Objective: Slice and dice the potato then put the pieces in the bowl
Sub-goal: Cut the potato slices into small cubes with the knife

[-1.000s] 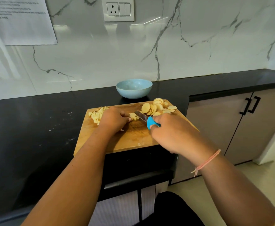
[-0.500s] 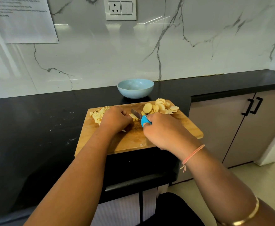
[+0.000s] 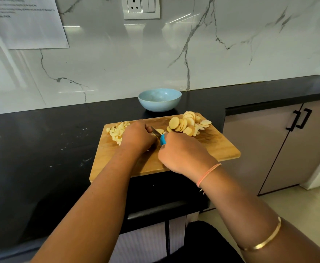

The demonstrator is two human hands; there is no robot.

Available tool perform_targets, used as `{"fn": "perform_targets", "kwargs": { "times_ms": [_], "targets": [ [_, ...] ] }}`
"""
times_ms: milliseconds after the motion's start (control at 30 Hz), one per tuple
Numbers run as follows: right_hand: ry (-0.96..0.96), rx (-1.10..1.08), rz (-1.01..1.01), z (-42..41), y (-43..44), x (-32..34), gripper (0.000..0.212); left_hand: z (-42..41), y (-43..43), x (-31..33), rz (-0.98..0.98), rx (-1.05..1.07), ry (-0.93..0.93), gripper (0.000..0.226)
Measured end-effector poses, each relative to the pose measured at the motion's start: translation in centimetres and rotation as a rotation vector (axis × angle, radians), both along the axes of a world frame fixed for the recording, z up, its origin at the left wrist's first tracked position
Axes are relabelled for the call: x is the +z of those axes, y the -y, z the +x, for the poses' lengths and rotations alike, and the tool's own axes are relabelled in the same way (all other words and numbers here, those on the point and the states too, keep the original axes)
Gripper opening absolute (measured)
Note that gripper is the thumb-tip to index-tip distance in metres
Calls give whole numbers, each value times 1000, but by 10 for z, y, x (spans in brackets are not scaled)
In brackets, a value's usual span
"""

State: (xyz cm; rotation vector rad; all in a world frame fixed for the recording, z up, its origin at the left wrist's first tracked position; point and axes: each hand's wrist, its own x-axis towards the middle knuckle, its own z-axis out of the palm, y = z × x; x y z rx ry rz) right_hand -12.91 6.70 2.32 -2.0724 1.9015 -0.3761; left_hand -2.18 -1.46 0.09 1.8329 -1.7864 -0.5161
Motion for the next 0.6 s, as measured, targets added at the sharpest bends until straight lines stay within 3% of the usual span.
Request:
{"fn": "perform_targets", "kwargs": {
  "times_ms": [267, 600],
  "targets": [
    [-24, 25, -5, -9, -28, -1, 42, 0, 2, -4, -36, 9, 9, 17],
    [43, -16, -46, -30, -39, 7, 41, 7, 8, -6, -9, 4, -91, 23]
  ]
}}
